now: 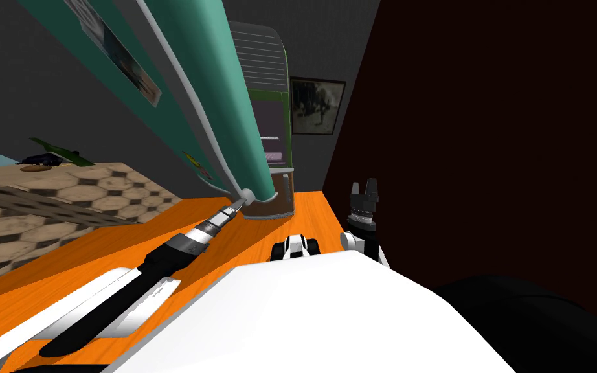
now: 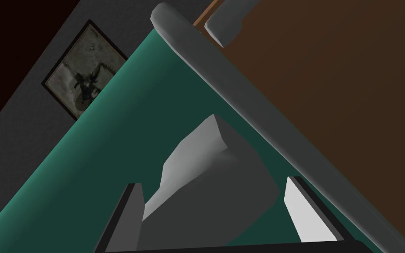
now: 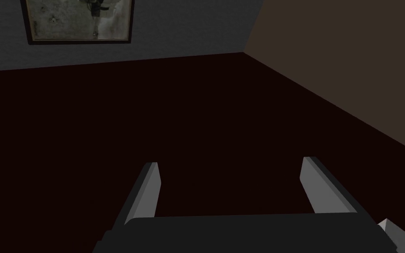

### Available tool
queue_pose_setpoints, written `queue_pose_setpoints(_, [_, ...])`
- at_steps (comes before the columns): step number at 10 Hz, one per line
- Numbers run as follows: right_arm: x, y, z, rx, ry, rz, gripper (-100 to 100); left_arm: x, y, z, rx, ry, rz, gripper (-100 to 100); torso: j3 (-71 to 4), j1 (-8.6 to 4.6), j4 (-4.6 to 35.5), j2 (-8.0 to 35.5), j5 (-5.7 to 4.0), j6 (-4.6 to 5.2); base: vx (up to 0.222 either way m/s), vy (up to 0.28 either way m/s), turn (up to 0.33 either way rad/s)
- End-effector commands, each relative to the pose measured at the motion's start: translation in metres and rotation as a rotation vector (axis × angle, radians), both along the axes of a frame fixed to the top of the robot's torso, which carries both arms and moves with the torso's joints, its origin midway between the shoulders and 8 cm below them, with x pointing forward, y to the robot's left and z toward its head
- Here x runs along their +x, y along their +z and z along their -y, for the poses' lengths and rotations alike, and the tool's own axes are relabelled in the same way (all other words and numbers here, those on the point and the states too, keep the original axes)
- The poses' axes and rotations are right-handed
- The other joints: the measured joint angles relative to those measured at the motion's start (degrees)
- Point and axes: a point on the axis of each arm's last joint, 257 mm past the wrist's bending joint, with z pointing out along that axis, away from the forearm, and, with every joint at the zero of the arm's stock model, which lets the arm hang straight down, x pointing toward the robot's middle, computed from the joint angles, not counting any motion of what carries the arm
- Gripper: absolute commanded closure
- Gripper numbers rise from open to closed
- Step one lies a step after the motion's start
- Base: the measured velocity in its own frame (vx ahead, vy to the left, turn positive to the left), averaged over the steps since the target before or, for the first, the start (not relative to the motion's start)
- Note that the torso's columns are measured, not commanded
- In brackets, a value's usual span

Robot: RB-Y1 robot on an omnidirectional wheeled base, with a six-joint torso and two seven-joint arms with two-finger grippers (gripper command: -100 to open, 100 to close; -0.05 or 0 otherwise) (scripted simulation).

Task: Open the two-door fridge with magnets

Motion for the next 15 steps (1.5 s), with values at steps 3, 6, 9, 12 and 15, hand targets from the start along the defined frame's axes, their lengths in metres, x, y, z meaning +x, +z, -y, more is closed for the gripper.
queue_pose_setpoints(3, [0.0,0.0,0.0,0.0,0.0,0.0,0,-0.012,0.008,0.027,-0.002,-0.113,0.021,100,-0.05,0.15,0.05,0.03,0.02,-0.06,-0.165,0.252,-0.052])
queue_pose_setpoints(6, [0.0,0.0,0.0,0.0,0.0,0.0,0,-0.022,0.009,0.043,-0.009,-0.181,0.02,100,-0.29,0.28,0.07,-0.19,-0.02,-0.02,-0.172,0.283,-0.055])
queue_pose_setpoints(9, [0.0,0.0,0.0,0.0,0.0,0.0,0,-0.027,0.003,0.048,-0.004,-0.205,0.006,100,0.06,-0.58,-0.09,0.09,-0.04,0.07,-0.138,0.202,-0.029])
queue_pose_setpoints(12, [0.0,0.0,0.0,0.0,0.0,0.0,0,-0.037,0.003,0.061,-0.003,-0.272,0.009,100,0.1,-0.13,-0.2,0.06,0.08,0.11,-0.07,0.23,-0.06])
queue_pose_setpoints(15, [0.0,0.0,0.0,0.0,0.0,0.0,0,-0.047,0.005,0.074,-0.005,-0.335,0.011,100,-0.03,-0.33,-0.16,-0.06,0.02,0.07,-0.08,0.211,-0.038])
